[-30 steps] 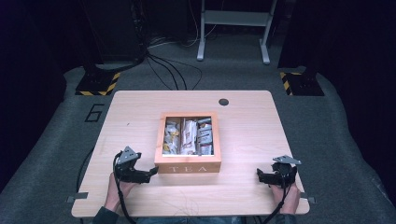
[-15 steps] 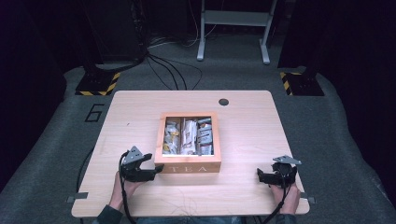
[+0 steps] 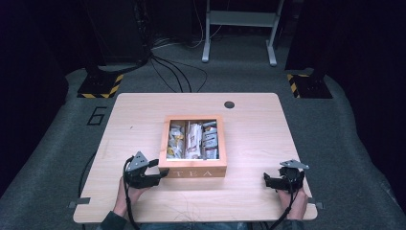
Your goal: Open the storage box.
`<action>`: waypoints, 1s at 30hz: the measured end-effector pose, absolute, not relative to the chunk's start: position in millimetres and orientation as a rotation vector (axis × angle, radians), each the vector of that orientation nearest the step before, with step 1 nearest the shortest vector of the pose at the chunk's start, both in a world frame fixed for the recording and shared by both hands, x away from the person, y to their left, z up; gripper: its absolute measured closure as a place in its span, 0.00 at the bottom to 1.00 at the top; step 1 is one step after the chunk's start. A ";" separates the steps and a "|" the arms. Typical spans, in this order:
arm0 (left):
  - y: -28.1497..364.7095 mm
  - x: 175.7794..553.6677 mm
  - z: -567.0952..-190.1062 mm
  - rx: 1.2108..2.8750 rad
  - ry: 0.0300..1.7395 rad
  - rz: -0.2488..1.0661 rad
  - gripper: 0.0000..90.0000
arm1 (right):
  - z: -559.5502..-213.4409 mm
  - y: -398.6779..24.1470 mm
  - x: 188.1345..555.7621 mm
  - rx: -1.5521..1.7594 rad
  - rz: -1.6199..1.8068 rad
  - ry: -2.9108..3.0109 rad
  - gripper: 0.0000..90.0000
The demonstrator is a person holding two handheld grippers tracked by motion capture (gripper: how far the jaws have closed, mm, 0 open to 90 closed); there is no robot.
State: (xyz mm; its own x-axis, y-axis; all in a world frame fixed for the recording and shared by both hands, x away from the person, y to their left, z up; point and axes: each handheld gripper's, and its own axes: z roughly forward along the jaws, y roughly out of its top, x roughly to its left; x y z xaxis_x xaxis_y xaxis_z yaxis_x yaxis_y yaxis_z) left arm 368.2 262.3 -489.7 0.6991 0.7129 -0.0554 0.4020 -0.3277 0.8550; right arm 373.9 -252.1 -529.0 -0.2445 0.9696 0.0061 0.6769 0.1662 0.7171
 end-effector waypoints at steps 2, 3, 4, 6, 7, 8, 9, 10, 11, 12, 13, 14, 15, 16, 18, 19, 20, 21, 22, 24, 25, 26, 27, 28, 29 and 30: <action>262.6 368.2 -489.8 1.960 0.855 0.417 0.45 | -529.0 -252.0 373.8 1.556 0.846 1.989 0.03; 262.3 368.0 -490.0 1.958 0.856 0.422 0.45 | -529.0 -252.1 373.8 1.556 0.846 1.989 0.03; 262.2 367.8 -489.9 1.957 0.857 0.423 0.45 | -529.0 -252.1 373.8 1.556 0.846 1.989 0.03; 261.4 367.0 -490.0 1.952 0.863 0.423 0.45 | -529.0 -252.0 373.8 1.556 0.846 1.988 0.03; 261.3 366.8 -489.9 1.952 0.862 0.426 0.45 | -529.0 -252.0 373.8 1.556 0.846 1.988 0.03; 261.3 366.8 -489.7 1.953 0.861 0.427 0.45 | -529.0 -252.0 373.8 1.556 0.846 1.988 0.03; 261.8 366.7 -489.2 1.957 0.853 0.435 0.45 | -529.0 -252.0 373.8 1.556 0.846 1.988 0.03; 261.8 366.7 -489.2 1.957 0.853 0.435 0.46 | -529.0 -252.0 373.8 1.556 0.846 1.988 0.03; 261.8 366.3 -488.6 1.952 0.849 0.439 0.46 | -529.0 -252.0 373.8 1.556 0.846 1.988 0.03; 261.7 366.1 -488.3 1.947 0.852 0.438 0.47 | -529.0 -252.1 373.8 1.556 0.846 1.988 0.03; 261.0 366.0 -488.1 1.937 0.857 0.441 0.47 | -529.0 -252.0 373.8 1.556 0.846 1.988 0.03; 261.3 366.2 -487.4 1.944 0.849 0.445 0.47 | -529.0 -252.1 373.8 1.556 0.846 1.988 0.03; 260.5 365.7 -487.4 1.936 0.852 0.443 0.48 | -529.1 -252.2 373.8 1.554 0.846 1.988 0.03; 260.6 365.7 -487.0 1.937 0.849 0.446 0.48 | -529.1 -252.2 373.8 1.555 0.847 1.987 0.03; 260.0 365.4 -486.5 1.939 0.847 0.454 0.48 | -529.1 -252.2 373.8 1.555 0.847 1.988 0.03; 259.5 365.3 -486.5 1.937 0.845 0.462 0.48 | -529.1 -252.2 373.8 1.555 0.847 1.988 0.03; 259.2 365.2 -486.3 1.935 0.843 0.472 0.48 | -529.1 -252.2 373.8 1.554 0.847 1.988 0.03; 259.0 365.1 -486.0 1.933 0.842 0.470 0.48 | -529.1 -252.2 373.8 1.554 0.847 1.988 0.03; 258.7 364.8 -485.7 1.928 0.845 0.468 0.48 | -529.1 -252.2 373.8 1.554 0.847 1.988 0.03; 258.8 365.1 -484.7 1.927 0.843 0.471 0.48 | -529.1 -252.2 373.8 1.554 0.847 1.988 0.03; 258.6 365.1 -484.2 1.921 0.844 0.473 0.47 | -529.1 -252.2 373.8 1.554 0.847 1.988 0.03; 258.3 365.4 -483.6 1.916 0.844 0.480 0.47 | -529.1 -252.2 373.8 1.554 0.846 1.988 0.03; 258.1 365.6 -482.0 1.906 0.844 0.487 0.47 | -529.1 -252.2 373.8 1.554 0.847 1.988 0.03; 258.1 365.6 -482.0 1.906 0.844 0.487 0.47 | -529.1 -252.2 373.8 1.554 0.847 1.988 0.03; 258.0 365.5 -481.2 1.899 0.844 0.493 0.47 | -529.1 -252.2 373.8 1.554 0.847 1.988 0.03; 258.3 365.7 -480.2 1.900 0.844 0.493 0.47 | -529.1 -252.2 373.8 1.554 0.847 1.987 0.03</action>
State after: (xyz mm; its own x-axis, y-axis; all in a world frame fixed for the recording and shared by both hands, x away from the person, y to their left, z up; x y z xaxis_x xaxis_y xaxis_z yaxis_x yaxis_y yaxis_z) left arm 365.7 258.3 -480.2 0.6786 0.7343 -0.0182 0.3451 -0.2968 0.8904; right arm 373.8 -252.2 -529.1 -0.2433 0.9699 0.0055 0.6759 0.1655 0.7181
